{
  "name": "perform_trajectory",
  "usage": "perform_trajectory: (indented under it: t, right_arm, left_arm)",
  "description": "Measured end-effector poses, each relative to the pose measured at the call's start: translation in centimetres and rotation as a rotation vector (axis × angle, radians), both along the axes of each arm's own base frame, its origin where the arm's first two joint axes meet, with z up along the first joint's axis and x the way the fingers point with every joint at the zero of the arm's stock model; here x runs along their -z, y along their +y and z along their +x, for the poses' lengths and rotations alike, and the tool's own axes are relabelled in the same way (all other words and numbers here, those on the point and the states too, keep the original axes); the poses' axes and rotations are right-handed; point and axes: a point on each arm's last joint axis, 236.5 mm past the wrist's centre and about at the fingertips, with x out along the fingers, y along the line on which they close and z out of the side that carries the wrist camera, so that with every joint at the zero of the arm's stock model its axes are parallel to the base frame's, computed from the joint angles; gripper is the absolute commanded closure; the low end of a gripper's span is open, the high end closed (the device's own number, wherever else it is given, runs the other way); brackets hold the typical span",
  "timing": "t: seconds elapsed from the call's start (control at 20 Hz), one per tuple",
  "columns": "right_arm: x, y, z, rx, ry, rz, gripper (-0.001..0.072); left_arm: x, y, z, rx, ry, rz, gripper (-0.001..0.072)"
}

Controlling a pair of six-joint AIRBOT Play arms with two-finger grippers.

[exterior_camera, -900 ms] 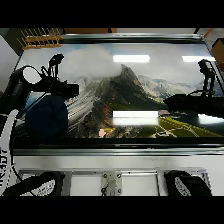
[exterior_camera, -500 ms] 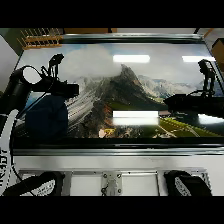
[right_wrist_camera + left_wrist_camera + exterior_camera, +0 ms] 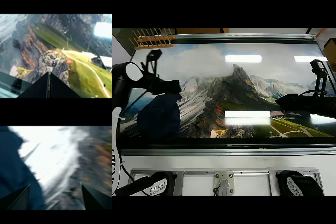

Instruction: Fold the clothes and pants, and hang the long-sleeved shirts on hangers.

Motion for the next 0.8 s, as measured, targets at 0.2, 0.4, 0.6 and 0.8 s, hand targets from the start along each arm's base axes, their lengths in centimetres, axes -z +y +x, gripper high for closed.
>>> perform_trajectory:
  t: [0.2, 0.4, 0.6, 0.8]
  right_arm:
    - [0.0, 0.0, 0.0, 0.000, 0.000, 0.000, 0.0693]
    - [0.0, 0.0, 0.0, 0.000, 0.000, 0.000, 0.0694]
    - [0.0, 0.0, 0.0, 0.000, 0.000, 0.000, 0.0693]
    - [0.0, 0.0, 0.0, 0.000, 0.000, 0.000, 0.0694]
  left_arm:
    - [4.5, 7.8, -2.4, -0.173, 0.104, 0.120, -0.0006]
    - [9.6, 10.5, -5.0, -0.232, 0.176, 0.151, -0.0006]
    - [13.2, 10.4, -7.1, -0.216, 0.225, 0.165, 0.0538]
    - [11.8, 9.1, -6.0, -0.182, 0.182, 0.173, 0.0699]
